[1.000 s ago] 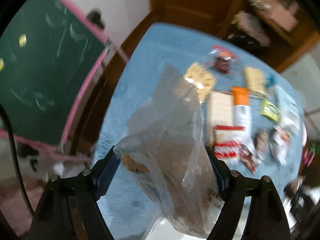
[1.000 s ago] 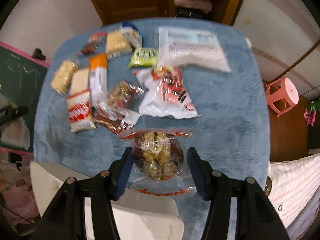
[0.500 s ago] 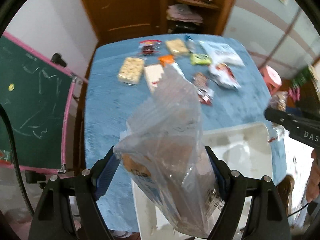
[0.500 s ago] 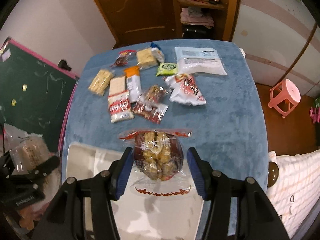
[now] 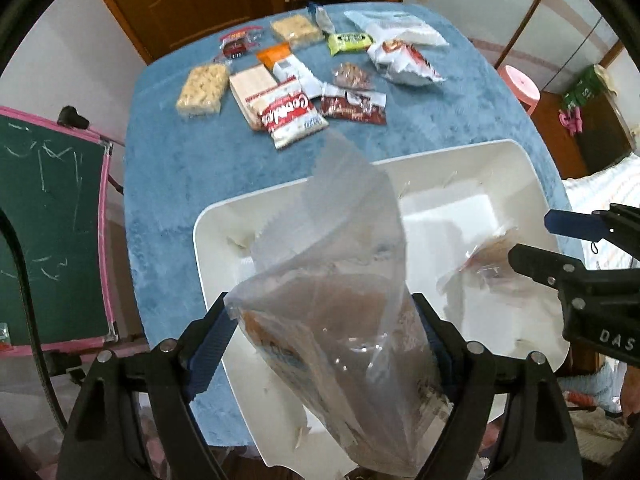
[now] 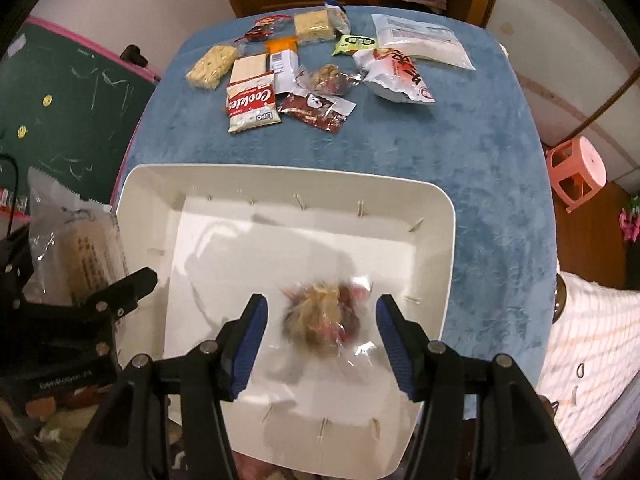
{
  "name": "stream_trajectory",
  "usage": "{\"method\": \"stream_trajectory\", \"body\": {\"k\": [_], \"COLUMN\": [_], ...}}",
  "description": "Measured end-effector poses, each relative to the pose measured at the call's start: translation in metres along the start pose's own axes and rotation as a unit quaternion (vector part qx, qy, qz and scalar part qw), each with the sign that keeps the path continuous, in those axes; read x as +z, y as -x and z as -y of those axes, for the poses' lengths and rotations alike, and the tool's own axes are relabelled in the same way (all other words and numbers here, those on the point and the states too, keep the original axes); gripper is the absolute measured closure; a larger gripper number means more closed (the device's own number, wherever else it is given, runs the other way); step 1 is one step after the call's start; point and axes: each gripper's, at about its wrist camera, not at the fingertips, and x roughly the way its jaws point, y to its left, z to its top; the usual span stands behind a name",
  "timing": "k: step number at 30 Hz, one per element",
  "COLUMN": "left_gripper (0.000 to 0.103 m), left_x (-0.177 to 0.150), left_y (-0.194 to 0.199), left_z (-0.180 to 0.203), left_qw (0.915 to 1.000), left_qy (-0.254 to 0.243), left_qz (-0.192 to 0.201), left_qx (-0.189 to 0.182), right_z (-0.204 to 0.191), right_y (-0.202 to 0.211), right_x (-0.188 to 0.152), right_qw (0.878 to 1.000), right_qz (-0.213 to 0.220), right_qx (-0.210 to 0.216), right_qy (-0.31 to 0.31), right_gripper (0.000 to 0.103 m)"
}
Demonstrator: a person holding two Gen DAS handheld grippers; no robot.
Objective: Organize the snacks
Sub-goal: 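Lower both held snacks into the white tray and open both tools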
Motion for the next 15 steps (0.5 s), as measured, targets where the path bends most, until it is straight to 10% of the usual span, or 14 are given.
{"method": "stream_trajectory", "body": {"k": [15], "left_gripper": [0.000], "left_x": [0.001], "left_y": [0.009], "left_z": [-0.014], "left_qw": [0.9989], "left_qy": [0.031], "left_qz": [0.013], "left_qx": [-0.033], "right_z": [0.012], "right_y": [0.008], "right_x": [0.000], "right_qw": [0.998], "right_qz": [0.026], "right_qx": [0.021], "right_qy": [-0.044], "right_gripper": [0.044]}}
